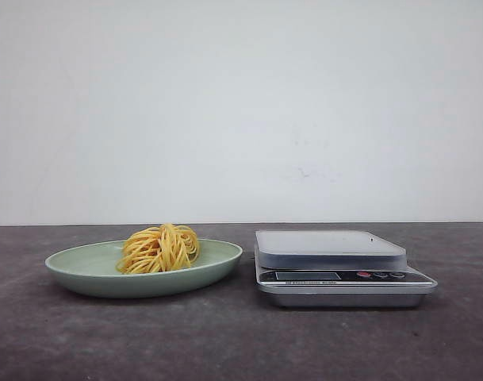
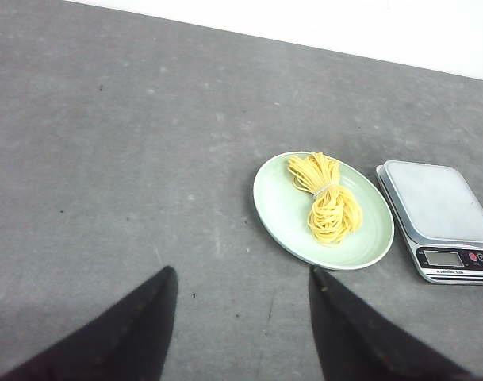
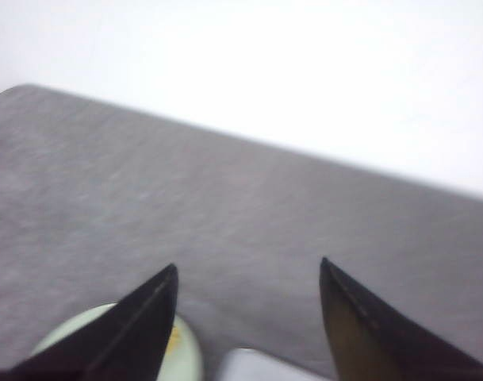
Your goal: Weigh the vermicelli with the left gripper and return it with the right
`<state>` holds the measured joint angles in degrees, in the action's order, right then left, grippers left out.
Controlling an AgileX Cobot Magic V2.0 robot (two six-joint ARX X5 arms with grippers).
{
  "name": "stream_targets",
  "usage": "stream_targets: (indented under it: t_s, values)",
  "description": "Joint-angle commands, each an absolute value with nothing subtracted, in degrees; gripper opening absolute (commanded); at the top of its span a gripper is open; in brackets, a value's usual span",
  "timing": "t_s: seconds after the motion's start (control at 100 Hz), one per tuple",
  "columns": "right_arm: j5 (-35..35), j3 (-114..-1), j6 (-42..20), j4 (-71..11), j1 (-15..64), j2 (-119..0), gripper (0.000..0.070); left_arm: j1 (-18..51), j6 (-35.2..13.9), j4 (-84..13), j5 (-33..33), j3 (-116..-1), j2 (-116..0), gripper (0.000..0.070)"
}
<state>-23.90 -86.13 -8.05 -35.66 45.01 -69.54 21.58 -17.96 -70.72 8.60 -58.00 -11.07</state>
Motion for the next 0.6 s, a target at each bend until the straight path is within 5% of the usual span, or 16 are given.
stream_targets:
  t_s: [0.0, 0.28, 0.59]
  values:
    - [-27.09, -87.35, -2.39, -39.24, 45.63, -64.49, 0.0353, 21.61, -17.32, -70.17, 8.58, -58.7, -10.96, 0.0318]
    - [-43.0, -87.35, 1.74, -60.29, 45.63, -43.68, 0.0353, 21.61, -17.34, -70.22, 8.56, -58.7, -10.96, 0.0318]
    - [-36.56, -86.61, -6.98, -76.93, 45.17, -26.63, 0.0347, 21.61, -17.52, -69.56, 8.51, -58.7, -10.96, 0.0318]
